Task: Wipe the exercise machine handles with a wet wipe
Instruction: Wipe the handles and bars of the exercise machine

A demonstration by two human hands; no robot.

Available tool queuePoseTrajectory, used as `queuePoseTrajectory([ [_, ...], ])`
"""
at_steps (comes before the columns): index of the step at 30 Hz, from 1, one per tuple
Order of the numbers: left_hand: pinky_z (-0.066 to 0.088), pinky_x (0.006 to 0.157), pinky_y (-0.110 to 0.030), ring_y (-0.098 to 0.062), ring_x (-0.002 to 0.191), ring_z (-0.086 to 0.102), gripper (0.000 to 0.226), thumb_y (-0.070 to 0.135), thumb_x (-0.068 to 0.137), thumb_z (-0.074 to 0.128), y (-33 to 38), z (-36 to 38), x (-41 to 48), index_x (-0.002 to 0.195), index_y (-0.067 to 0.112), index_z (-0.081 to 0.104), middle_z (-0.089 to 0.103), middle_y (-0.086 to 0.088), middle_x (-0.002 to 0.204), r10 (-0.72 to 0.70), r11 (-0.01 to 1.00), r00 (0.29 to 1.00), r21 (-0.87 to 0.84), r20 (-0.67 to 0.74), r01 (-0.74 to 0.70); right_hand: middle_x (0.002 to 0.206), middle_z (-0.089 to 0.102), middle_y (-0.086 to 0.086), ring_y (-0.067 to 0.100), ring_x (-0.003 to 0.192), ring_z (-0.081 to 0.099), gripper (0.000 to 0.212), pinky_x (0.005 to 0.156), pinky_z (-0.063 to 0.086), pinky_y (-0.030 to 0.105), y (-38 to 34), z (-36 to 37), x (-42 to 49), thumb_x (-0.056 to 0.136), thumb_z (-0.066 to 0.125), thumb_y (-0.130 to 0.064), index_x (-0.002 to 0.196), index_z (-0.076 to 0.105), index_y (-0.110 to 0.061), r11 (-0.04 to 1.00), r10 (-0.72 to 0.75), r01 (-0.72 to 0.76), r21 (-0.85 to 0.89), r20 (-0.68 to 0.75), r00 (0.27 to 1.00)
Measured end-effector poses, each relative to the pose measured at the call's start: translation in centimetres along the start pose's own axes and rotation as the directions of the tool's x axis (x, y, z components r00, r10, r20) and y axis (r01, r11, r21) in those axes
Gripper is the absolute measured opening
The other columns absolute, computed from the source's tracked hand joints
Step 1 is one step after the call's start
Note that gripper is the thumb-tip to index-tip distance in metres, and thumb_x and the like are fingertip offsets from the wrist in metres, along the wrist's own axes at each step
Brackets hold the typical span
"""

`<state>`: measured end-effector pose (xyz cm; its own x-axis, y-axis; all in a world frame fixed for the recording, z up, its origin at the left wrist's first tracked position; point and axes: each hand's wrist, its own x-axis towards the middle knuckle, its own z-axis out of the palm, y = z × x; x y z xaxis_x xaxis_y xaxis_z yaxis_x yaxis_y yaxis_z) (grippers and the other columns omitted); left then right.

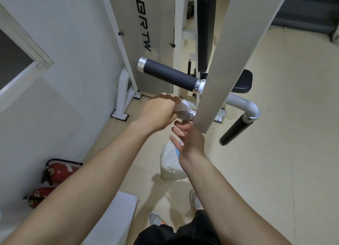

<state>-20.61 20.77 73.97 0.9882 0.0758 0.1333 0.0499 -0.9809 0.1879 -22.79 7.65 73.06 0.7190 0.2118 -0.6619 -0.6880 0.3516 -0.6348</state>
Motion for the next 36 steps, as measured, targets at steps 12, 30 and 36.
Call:
queuePoseTrajectory([
  [12,0.048,0.066,-0.033,-0.022,0.079,0.062,0.019,0.030,0.094,0.054,3.6,4.2,-3.4,0.094,0.016,0.067,0.065,0.001,0.091,-0.470,0.839,0.860,-0.402,-0.198,0.366,0.146,0.034,0.001,0.019,0.138,0.035,0.091,0.114,0.034,0.036,-0.5,-3.9,1.0,0.074,0.078,-0.028,0.150,0.029,-0.016,0.455,-0.760,0.620,-0.639,0.084,0.644],
  [30,0.036,0.056,-0.028,-0.014,0.060,0.047,0.025,0.032,0.083,0.064,2.0,0.9,6.5,0.088,0.022,0.042,0.052,0.003,0.076,-0.009,0.990,0.878,0.126,0.479,-0.059,0.071,0.060,-0.016,-0.008,0.061,0.059,0.042,0.061,0.045,0.009,-4.9,-0.2,5.9,0.062,0.091,-0.022,0.089,0.058,-0.021,0.619,-0.752,0.659,-0.427,-0.079,0.655],
  [36,0.038,0.053,-0.027,-0.012,0.063,0.055,0.017,0.035,0.082,0.066,-0.6,0.8,7.8,0.078,0.026,0.051,0.058,0.003,0.074,0.068,0.980,0.775,0.105,0.629,-0.171,0.066,0.060,-0.014,-0.006,0.055,0.058,0.041,0.057,0.045,0.009,-5.2,-0.4,6.1,0.061,0.089,-0.026,0.076,0.052,-0.031,0.599,-0.768,0.666,-0.445,-0.083,0.635],
])
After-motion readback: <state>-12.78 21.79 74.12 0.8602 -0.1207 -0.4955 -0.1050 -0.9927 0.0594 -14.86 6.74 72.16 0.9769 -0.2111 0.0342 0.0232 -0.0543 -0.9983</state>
